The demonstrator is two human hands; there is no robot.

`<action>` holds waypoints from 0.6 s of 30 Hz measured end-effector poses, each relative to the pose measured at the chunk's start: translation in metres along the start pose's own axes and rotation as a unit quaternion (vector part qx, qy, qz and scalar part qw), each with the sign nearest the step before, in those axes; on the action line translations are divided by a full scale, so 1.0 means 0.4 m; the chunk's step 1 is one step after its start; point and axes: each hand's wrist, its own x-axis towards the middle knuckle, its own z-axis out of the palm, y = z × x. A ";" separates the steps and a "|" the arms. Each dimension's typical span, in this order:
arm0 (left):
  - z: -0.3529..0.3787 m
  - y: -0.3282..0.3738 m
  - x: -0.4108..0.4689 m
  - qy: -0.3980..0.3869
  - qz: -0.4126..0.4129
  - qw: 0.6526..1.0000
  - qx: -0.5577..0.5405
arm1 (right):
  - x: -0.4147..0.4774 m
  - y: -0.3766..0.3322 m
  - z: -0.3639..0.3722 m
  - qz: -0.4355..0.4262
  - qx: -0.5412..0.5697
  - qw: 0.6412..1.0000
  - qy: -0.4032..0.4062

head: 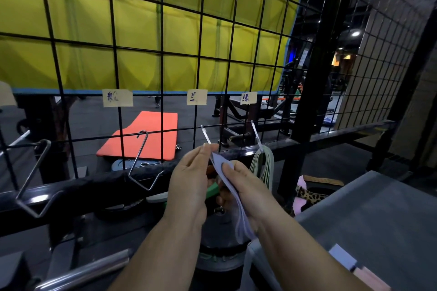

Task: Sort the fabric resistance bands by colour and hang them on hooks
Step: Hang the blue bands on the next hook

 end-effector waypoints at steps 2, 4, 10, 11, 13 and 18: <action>0.002 0.000 -0.003 0.012 -0.007 1.000 -0.007 | -0.002 0.002 0.003 -0.002 -0.003 1.000 -0.005; 0.005 0.002 -0.006 0.017 -0.020 0.999 -0.026 | -0.005 0.003 0.006 -0.005 -0.017 1.000 -0.006; 0.006 -0.004 0.004 0.020 -0.059 0.992 -0.108 | -0.003 0.006 0.000 -0.032 -0.117 0.992 0.022; 0.005 -0.009 0.008 0.021 -0.061 0.992 -0.112 | -0.002 0.005 -0.002 -0.042 -0.136 0.990 0.023; 0.001 -0.014 0.012 0.018 -0.058 0.992 -0.114 | 0.001 0.006 -0.006 -0.058 -0.156 0.986 0.015; -0.003 -0.009 0.017 0.014 -0.051 0.991 -0.126 | 0.011 0.006 -0.026 -0.094 -0.252 0.963 -0.008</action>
